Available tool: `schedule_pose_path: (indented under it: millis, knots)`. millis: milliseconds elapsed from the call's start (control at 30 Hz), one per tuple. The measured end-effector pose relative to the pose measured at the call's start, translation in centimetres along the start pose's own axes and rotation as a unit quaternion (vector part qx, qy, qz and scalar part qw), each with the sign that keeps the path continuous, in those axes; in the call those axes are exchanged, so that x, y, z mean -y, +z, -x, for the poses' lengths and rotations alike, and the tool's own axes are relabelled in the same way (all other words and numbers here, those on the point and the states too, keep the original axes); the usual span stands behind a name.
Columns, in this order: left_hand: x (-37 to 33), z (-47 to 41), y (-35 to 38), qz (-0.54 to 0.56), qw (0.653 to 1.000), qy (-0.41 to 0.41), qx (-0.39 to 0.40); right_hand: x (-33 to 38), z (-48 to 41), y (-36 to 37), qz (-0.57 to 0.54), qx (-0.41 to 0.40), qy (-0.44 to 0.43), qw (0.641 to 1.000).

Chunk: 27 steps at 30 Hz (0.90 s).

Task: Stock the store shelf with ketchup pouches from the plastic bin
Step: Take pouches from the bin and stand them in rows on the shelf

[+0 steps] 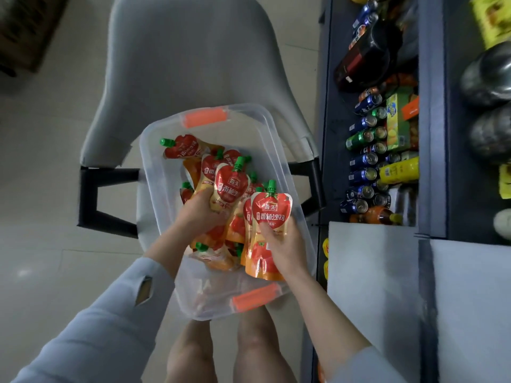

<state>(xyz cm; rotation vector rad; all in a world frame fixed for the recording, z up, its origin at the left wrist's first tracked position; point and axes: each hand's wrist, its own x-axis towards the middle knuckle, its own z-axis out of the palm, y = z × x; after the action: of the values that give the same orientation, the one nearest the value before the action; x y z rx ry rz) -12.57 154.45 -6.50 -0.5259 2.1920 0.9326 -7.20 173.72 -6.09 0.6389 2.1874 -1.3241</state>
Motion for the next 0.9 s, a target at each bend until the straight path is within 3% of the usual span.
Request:
schedule_pose_path:
  millis: [200,333,667,900]
  knots:
    - [-2.3,8.3,-3.4,0.257,0.965,0.043,0.041,4.3,6.7,-3.6,-0.083,-0.033,-0.019,0.996]
    - [-5.3,14.1,-4.5,0.320,0.941,0.085,0.076,6.1,12.3,-6.5,-0.107,-0.087,-0.029,0.990]
    - [-13.5,24.5,-3.2,0.262,0.926,0.224,0.155,6.5,24.9,-15.3,-0.167,-0.285,-0.060,0.942]
    - [-22.1,31.1,1.5,0.178,0.884,0.370,0.221,5.1,33.7,-23.8,-0.228,-0.440,-0.097,0.863]
